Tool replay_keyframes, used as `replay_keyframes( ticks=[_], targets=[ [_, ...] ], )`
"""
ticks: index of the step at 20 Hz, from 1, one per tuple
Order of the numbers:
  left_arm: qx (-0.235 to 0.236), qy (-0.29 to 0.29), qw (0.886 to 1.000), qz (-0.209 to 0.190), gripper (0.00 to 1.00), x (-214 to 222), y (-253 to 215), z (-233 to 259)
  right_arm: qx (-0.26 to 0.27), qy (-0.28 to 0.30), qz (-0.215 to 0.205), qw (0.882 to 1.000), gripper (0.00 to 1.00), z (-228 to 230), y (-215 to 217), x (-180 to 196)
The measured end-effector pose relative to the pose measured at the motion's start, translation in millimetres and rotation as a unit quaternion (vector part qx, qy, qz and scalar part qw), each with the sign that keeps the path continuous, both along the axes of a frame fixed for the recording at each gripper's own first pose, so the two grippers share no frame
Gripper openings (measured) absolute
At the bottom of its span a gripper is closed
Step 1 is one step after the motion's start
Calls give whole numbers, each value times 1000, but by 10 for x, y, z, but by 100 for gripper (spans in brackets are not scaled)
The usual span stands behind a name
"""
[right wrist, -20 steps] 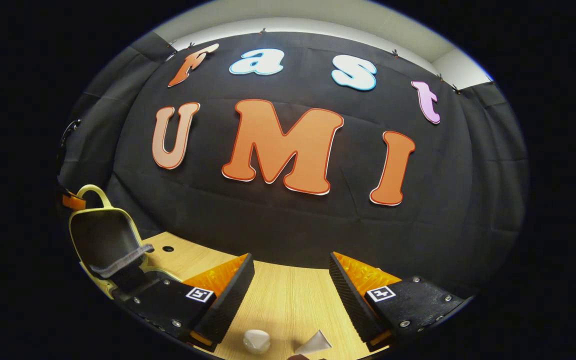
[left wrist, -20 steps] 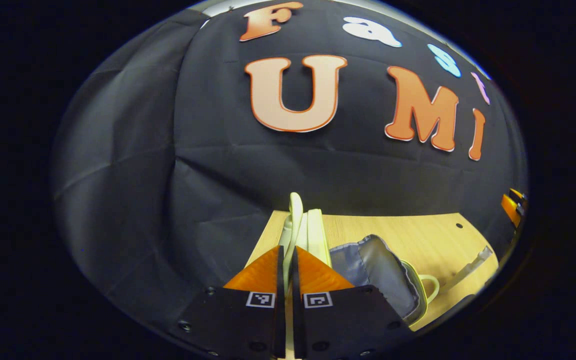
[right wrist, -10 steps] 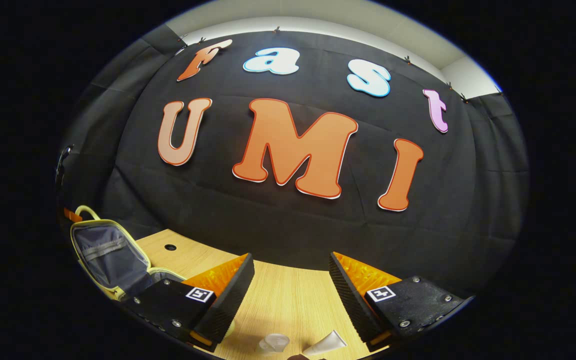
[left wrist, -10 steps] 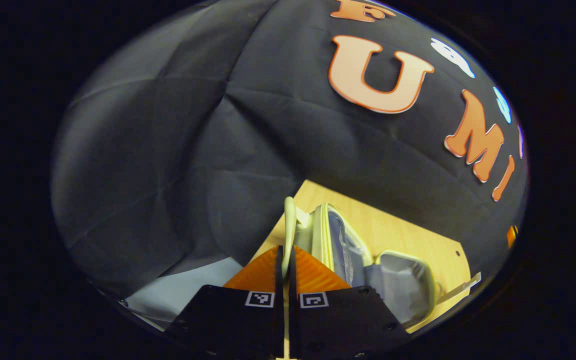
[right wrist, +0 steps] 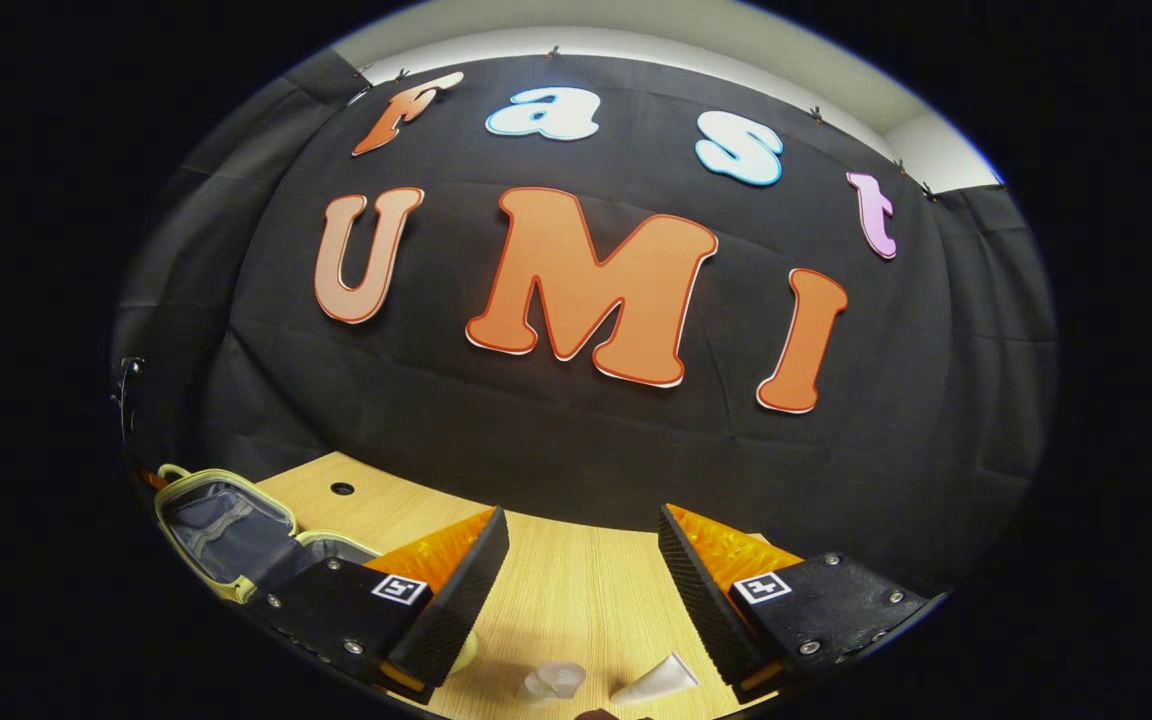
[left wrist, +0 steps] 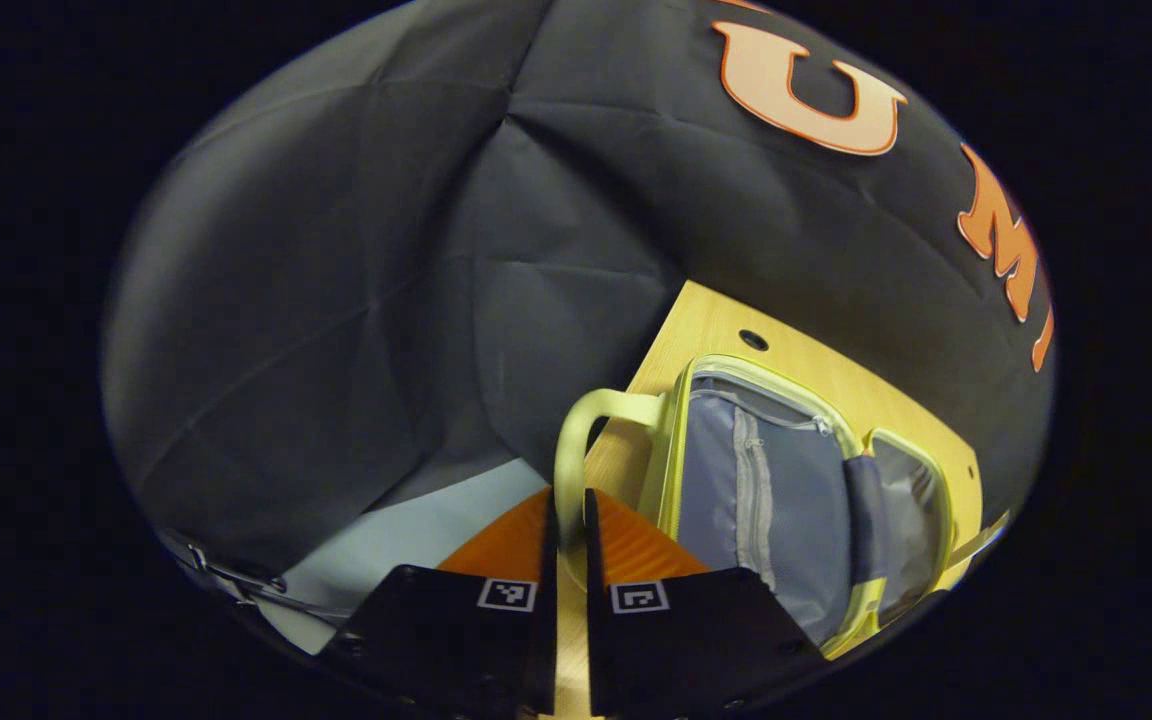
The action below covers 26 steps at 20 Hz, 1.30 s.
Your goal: First open the suitcase, pack the skin care products into it, and then close the suitcase.
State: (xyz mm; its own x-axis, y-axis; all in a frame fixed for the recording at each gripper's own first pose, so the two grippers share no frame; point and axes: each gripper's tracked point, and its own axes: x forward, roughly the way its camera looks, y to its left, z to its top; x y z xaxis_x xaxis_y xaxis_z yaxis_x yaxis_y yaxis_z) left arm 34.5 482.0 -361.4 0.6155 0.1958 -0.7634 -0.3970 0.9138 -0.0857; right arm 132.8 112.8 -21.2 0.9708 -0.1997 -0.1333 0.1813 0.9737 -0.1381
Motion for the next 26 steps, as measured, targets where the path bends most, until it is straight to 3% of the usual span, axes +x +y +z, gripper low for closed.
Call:
replay_keyframes(
  ticks=[1,3,4,6,7,10,11,12,16,20,26],
  targets=[
    [18,0,1000,2,16,12,23,22,2,1,-2,1000,95,-14,-32,-12],
    [32,-19,999,-5,31,90,-87,109,4,3,-6,1000,96,-49,-107,-55],
    [39,-26,999,-11,50,104,-143,158,6,3,-6,1000,95,-63,-138,-73],
    [63,-42,997,-33,70,114,-287,370,7,2,-9,1000,95,-79,-229,-127],
    [68,-58,995,-53,68,143,-447,529,9,1,-10,1000,96,-80,-273,-137],
    [66,-111,984,-125,84,249,-1098,926,11,7,-7,1000,95,-166,-409,-217],
    [75,-125,980,-138,86,300,-1281,1014,12,9,-5,1000,96,-186,-453,-237],
    [77,-135,977,-147,95,313,-1483,1095,14,10,-2,1000,96,-194,-491,-264],
    [48,-177,965,-186,98,395,-2402,1468,22,10,5,1000,96,-243,-705,-361],
    [79,-201,949,-231,96,458,-3039,1723,23,13,11,1000,95,-307,-908,-445],
    [70,-223,929,-287,98,491,-3999,1845,33,29,22,999,96,-541,-1125,-602]
  ],
)
